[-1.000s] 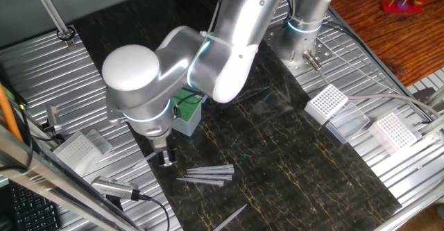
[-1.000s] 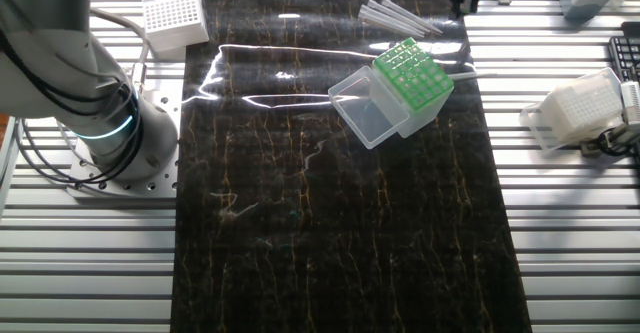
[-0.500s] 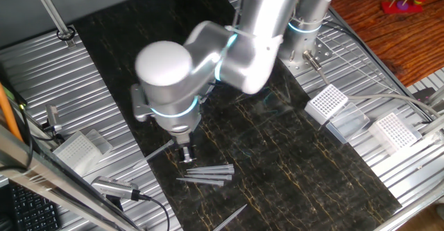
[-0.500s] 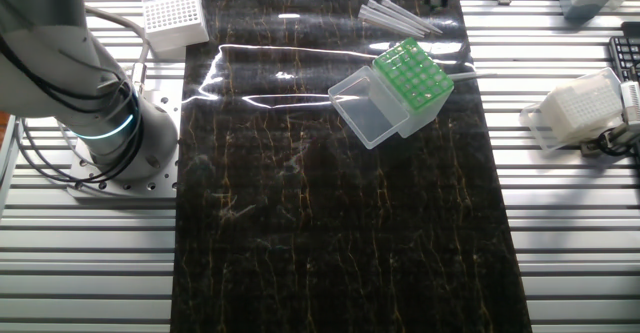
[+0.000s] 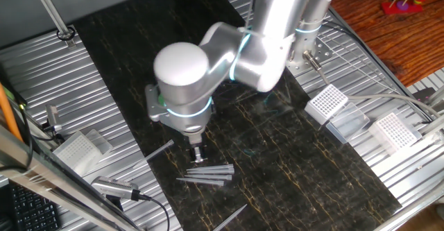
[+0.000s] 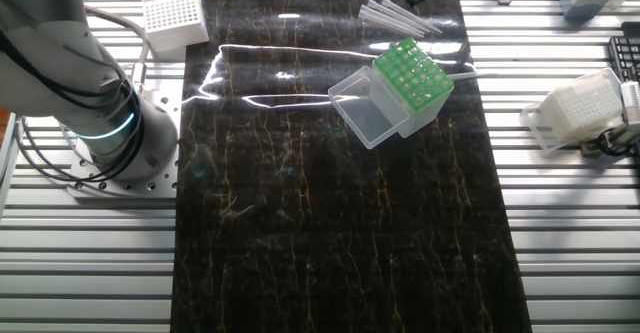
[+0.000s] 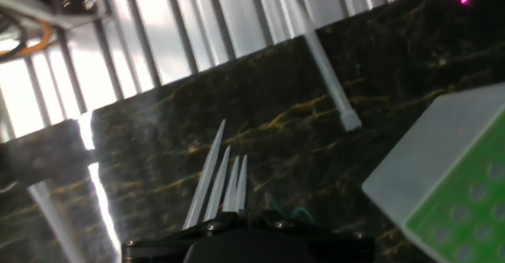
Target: Insert a large pipette tip into the holder for large pipette tips
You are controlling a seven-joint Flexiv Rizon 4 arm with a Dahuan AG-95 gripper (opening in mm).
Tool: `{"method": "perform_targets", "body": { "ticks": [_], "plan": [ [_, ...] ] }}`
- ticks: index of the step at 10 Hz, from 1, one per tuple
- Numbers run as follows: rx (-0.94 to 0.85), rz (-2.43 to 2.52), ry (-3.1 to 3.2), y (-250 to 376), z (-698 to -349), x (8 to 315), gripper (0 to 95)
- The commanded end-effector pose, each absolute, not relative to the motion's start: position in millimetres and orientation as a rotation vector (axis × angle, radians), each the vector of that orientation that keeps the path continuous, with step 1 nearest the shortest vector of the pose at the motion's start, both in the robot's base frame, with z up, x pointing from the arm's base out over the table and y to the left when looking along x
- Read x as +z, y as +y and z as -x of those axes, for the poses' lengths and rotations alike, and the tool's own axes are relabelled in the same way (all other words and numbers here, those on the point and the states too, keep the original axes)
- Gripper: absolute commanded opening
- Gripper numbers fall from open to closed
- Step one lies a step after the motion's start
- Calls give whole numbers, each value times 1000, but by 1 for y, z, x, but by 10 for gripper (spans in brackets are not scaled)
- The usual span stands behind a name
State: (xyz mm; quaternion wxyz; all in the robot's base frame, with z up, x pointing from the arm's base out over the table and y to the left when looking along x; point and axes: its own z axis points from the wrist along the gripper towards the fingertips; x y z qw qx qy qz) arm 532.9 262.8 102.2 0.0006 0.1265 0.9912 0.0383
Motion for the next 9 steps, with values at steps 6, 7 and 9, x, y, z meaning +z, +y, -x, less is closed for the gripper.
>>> {"method": "perform_targets", "body": {
  "ticks": [6,7,9],
  "plan": [
    [136,-404,3118,281,-534,86,190],
    [133,-404,3116,282,-534,82,190],
    [131,-396,3117,282,-535,68,190]
  ]
}}
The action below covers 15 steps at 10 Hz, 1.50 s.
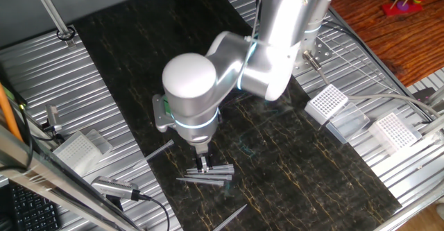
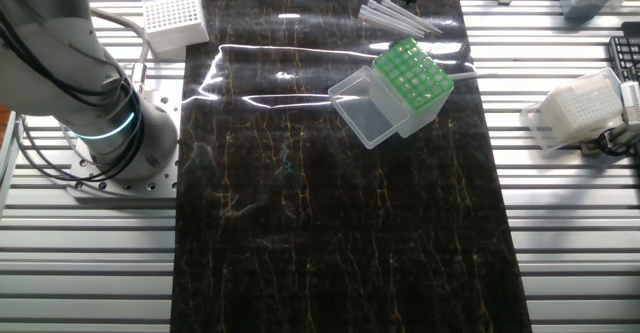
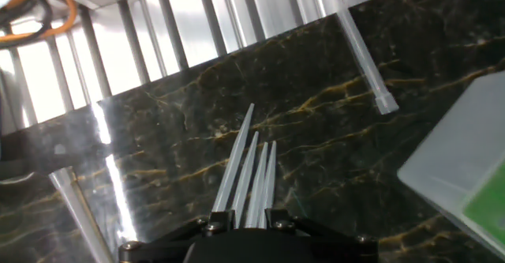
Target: Insert a large pipette tip into the holder for large pipette tips
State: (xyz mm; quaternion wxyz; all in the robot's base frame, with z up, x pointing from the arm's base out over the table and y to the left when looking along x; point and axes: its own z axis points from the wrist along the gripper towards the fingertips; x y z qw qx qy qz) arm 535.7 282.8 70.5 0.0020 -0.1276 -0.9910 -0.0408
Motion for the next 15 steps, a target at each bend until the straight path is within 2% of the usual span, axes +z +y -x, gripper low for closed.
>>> {"method": "perform_targets", "body": {
  "ticks": [1,6,15],
  "plan": [
    [-125,394,-3113,282,-535,63,190],
    [-121,394,-3117,283,-532,37,190],
    [-108,404,-3118,279,-513,30,190]
  ]
}}
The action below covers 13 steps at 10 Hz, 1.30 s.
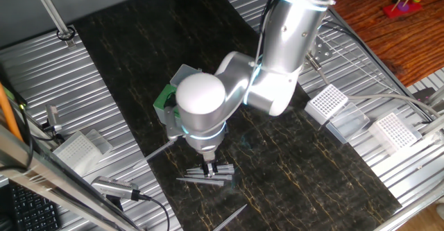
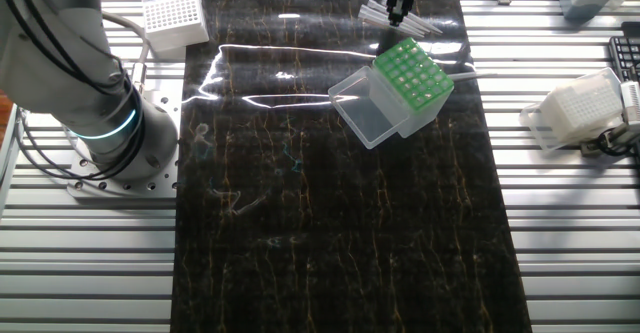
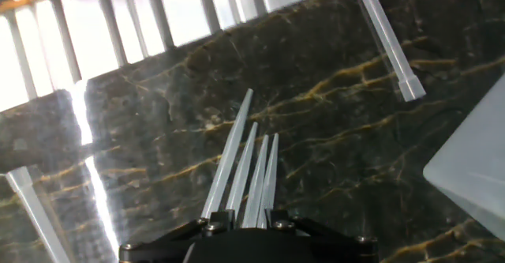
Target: Insert a large pipette tip into the holder for large pipette tips
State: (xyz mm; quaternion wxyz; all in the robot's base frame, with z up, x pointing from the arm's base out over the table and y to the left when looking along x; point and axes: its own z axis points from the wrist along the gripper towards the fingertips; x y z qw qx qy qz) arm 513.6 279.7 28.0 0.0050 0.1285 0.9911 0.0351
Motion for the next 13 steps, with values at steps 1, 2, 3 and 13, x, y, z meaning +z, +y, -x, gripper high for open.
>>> {"method": "perform_targets", "body": {
  "ticks": [1,2,3,13],
  "plan": [
    [111,-397,3113,277,-508,34,190],
    [113,-391,3112,276,-504,32,190],
    [120,-386,3110,277,-501,30,190],
    [131,-404,3112,287,-495,25,190]
  ]
}}
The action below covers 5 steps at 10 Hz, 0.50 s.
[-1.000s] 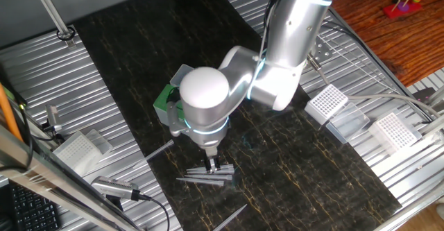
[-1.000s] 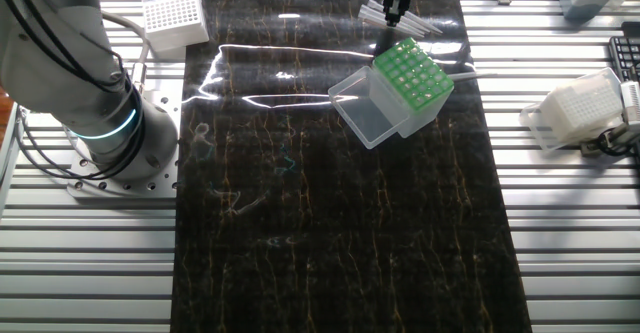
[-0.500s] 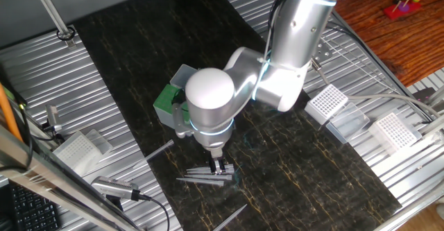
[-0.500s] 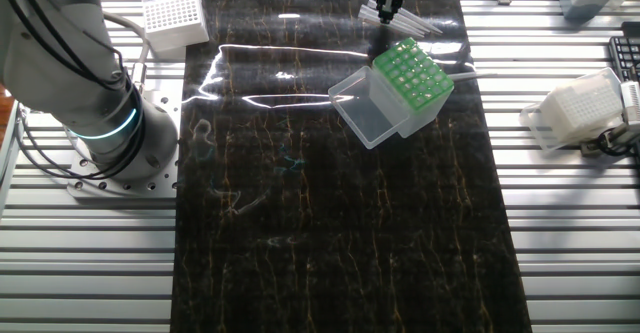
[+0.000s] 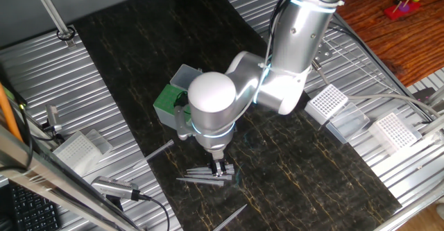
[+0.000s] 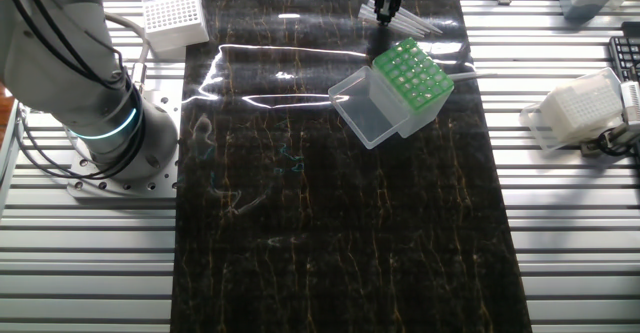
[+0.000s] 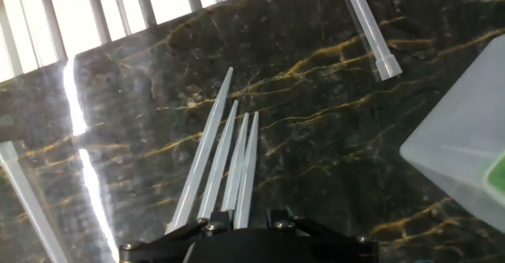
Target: Insert a large pipette tip into the holder for large pipette tips
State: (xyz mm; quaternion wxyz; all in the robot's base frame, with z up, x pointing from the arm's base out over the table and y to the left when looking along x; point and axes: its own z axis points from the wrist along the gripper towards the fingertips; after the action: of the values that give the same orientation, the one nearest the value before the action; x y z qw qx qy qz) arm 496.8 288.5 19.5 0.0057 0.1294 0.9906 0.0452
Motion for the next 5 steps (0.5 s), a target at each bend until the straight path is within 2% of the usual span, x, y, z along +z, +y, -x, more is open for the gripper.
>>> {"method": "perform_targets", "body": {
  "ticks": [1,5],
  "plan": [
    [129,-404,3109,287,-494,24,190],
    [130,-400,3103,285,-489,19,190]
  ]
}}
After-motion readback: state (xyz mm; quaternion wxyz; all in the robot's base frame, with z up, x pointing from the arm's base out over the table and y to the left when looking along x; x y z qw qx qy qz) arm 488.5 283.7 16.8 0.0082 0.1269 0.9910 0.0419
